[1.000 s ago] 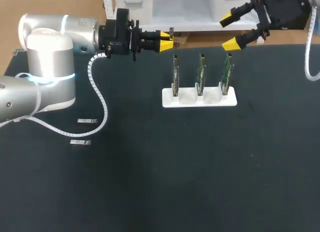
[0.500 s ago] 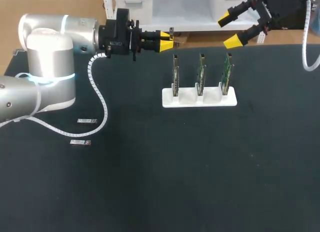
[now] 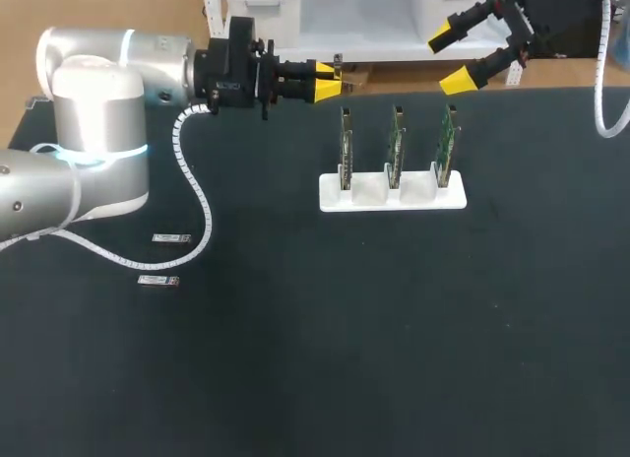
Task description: Pick up the optical module with the left hand, and insert it into the network port with the right hand.
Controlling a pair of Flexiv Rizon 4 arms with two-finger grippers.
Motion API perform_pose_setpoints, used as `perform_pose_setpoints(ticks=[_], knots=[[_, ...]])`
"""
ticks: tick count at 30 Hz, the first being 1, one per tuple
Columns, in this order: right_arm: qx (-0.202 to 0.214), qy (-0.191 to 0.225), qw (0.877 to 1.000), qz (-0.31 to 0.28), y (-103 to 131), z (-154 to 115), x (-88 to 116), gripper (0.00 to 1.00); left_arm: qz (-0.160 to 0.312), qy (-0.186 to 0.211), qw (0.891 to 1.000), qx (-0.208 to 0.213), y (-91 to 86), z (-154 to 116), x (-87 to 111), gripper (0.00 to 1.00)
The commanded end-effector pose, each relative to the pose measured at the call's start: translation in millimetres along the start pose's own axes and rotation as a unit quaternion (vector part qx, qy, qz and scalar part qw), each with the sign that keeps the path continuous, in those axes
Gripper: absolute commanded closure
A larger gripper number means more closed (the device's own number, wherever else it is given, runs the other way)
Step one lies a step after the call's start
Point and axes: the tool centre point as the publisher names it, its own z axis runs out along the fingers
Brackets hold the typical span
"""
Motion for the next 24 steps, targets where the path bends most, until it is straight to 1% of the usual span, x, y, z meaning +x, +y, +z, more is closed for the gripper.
perform_pose_setpoints(ticks=[1,5,6,8,9,17,24], knots=[[-0.001,-0.001,1.000,0.000,0,0,0,0.00,0.000,0.001,1.000,0.002,1.6,0,0.3,1.00],[-0.001,-0.001,1.000,0.000,0,0,0,0.00,0.000,0.001,1.000,0.002,1.6,0,0.3,1.00],[0.008,0.013,1.000,-0.013,2,4,6,0.00,0.000,0.001,1.000,0.002,1.6,0,0.3,1.00],[-0.004,0.013,1.000,-0.009,3,11,9,0.00,0.000,0.001,1.000,0.002,1.6,0,0.3,1.00],[0.001,0.012,1.000,-0.010,2,14,7,0.00,0.000,0.001,1.000,0.002,1.6,0,0.3,1.00],[-0.002,-0.007,0.999,-0.046,0,43,-19,0.00,0.000,0.001,1.000,0.002,1.6,0,0.3,1.00],[0.004,-0.009,0.997,-0.072,-5,67,-38,0.00,0.000,0.001,1.000,0.002,1.6,0,0.3,1.00]])
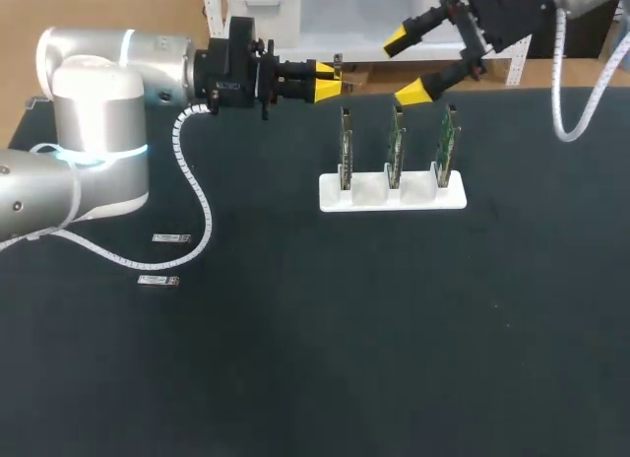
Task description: Pick up the optical module with the left hand, and insert it into the network port with the right hand.
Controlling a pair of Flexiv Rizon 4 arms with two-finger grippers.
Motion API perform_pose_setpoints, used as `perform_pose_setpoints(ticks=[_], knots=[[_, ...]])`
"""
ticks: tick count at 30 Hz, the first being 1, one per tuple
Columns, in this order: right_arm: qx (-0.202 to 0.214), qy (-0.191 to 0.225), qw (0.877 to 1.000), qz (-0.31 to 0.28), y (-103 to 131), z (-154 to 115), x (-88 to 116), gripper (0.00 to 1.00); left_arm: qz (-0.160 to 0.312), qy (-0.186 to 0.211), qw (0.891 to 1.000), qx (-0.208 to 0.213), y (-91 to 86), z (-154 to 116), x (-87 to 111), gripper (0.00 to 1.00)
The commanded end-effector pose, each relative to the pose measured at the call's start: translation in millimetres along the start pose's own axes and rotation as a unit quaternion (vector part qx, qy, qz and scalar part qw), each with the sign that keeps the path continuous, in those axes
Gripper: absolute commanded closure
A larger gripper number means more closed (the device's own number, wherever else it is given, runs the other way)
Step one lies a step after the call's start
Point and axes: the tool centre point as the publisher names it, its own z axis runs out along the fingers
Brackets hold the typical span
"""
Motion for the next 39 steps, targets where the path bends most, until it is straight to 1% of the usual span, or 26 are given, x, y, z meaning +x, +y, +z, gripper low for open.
perform_pose_setpoints(ticks=[1,6,10,17,26,33,39], knots=[[0.011,0.006,1.000,-0.006,-9,14,-5,0.00,0.000,0.001,1.000,0.002,1.6,0,0.3,1.00],[0.039,0.018,0.999,-0.001,-23,16,1,0.00,0.000,0.001,1.000,0.002,1.6,0,0.3,1.00],[0.044,0.017,0.999,0.001,-30,20,0,0.00,0.000,0.001,1.000,0.002,1.6,0,0.3,1.00],[0.031,0.006,0.999,0.013,-31,32,-12,0.00,0.000,0.001,1.000,0.002,1.6,0,0.3,1.00],[0.034,0.000,0.999,-0.002,-41,42,-21,0.00,0.000,0.001,1.000,0.002,1.6,0,0.3,1.00],[0.036,0.005,0.999,-0.009,-52,49,-23,0.00,0.000,0.001,1.000,0.002,1.6,0,0.3,1.00],[0.020,0.015,1.000,-0.007,-52,56,-22,0.00,0.000,0.001,1.000,0.002,1.6,0,0.3,1.00]])
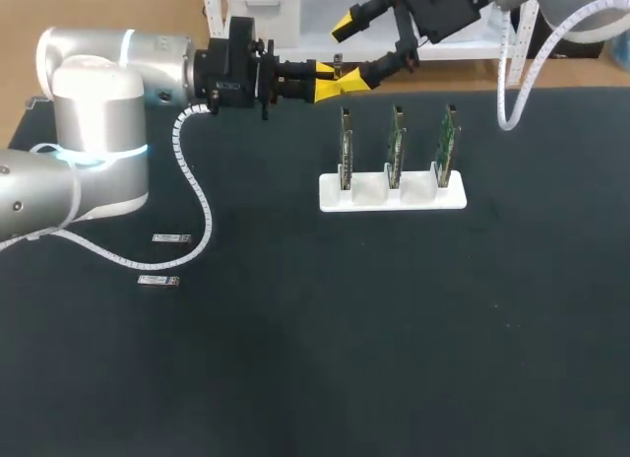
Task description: Pick up the optical module with the left hand, and insert it into the network port with the right hand.
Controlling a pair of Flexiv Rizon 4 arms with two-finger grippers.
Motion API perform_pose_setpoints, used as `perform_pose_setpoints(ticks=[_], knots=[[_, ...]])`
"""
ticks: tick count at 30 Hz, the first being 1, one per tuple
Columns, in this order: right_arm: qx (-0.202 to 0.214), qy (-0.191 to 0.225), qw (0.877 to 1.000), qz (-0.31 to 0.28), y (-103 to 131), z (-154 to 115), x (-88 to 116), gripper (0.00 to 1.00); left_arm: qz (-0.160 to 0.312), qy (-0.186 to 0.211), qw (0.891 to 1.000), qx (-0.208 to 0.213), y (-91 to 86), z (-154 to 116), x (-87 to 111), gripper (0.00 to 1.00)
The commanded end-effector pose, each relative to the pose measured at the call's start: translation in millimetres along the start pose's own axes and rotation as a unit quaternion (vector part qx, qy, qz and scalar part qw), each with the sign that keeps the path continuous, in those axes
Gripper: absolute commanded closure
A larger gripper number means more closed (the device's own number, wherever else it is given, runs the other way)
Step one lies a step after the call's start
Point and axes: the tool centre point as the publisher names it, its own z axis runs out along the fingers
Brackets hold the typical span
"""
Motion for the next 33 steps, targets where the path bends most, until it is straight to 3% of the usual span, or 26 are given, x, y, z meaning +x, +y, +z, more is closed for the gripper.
perform_pose_setpoints(ticks=[1,13,33], knots=[[-0.010,0.005,1.000,0.000,-7,5,1,0.00,0.000,0.001,1.000,0.002,1.6,0,0.3,1.00],[0.000,0.020,1.000,0.002,-12,1,14,0.00,0.000,0.001,1.000,0.002,1.6,0,0.3,1.00],[-0.002,0.021,1.000,0.002,-13,10,11,0.00,0.000,0.001,1.000,0.002,1.6,0,0.3,1.00]])
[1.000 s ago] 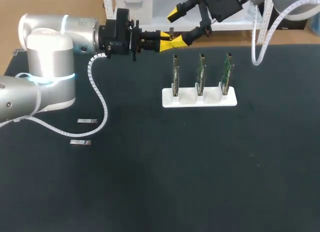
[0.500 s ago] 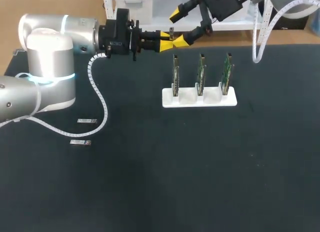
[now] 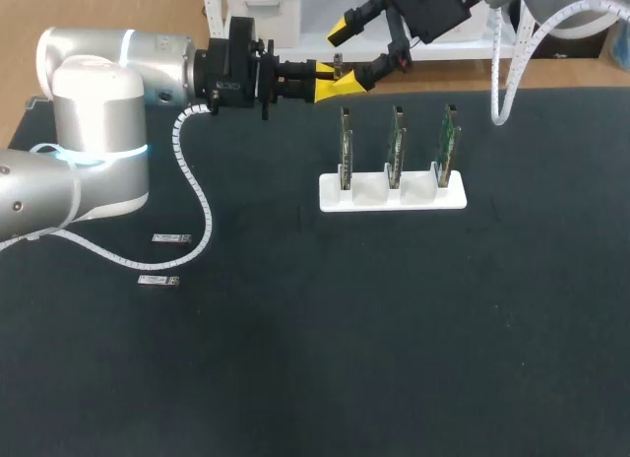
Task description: Pick up the optical module with the left hand, and insert it into the network port with the right hand.
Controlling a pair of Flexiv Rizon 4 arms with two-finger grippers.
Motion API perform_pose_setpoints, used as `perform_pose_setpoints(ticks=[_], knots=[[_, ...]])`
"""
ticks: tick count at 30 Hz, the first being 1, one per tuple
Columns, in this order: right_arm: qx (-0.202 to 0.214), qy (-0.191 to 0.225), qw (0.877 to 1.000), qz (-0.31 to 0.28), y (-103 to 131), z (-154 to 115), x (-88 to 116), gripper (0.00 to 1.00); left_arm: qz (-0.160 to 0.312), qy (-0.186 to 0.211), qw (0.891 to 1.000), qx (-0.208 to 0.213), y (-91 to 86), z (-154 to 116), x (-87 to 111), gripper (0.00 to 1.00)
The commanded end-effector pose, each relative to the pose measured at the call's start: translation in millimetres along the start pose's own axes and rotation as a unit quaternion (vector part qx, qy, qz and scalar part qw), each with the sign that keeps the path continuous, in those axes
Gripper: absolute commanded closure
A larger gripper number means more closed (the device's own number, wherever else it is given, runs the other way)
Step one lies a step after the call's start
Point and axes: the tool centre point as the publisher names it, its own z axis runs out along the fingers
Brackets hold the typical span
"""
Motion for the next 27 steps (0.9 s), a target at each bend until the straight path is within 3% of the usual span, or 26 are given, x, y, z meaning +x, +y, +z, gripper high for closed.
perform_pose_setpoints(ticks=[1,4,5,6,7,8,9,27], knots=[[0.001,0.001,1.000,0.001,-1.3,0.5,-0.1,0.00,0.000,0.001,1.000,0.002,1.6,-0.1,0.3,1.00],[0.001,0.001,1.000,0.001,-1.2,0.6,-0.1,0.00,0.000,0.001,1.000,0.002,1.6,-0.1,0.3,1.00],[0.001,0.001,1.000,0.001,-1.2,0.6,0.0,0.21,0.000,0.001,1.000,0.002,1.6,-0.1,0.3,1.00],[0.001,0.001,1.000,0.001,-1.1,0.7,0.0,0.56,0.000,0.001,1.000,0.002,1.6,-0.1,0.3,1.00],[0.001,0.001,1.000,0.001,-1.1,0.8,0.0,0.71,0.000,0.001,1.000,0.002,1.6,-0.1,0.3,1.00],[0.001,0.002,1.000,0.001,-1.0,1.1,0.0,0.94,0.000,0.001,1.000,0.002,1.6,-0.1,0.3,1.00],[0.001,0.002,1.000,0.001,-0.9,1.4,0.0,1.00,0.000,0.001,1.000,0.002,1.6,-0.1,0.3,1.00],[0.000,0.000,1.000,-0.002,0.9,2.3,-1.4,1.00,0.000,0.001,1.000,0.002,1.6,-0.1,0.3,1.00]])
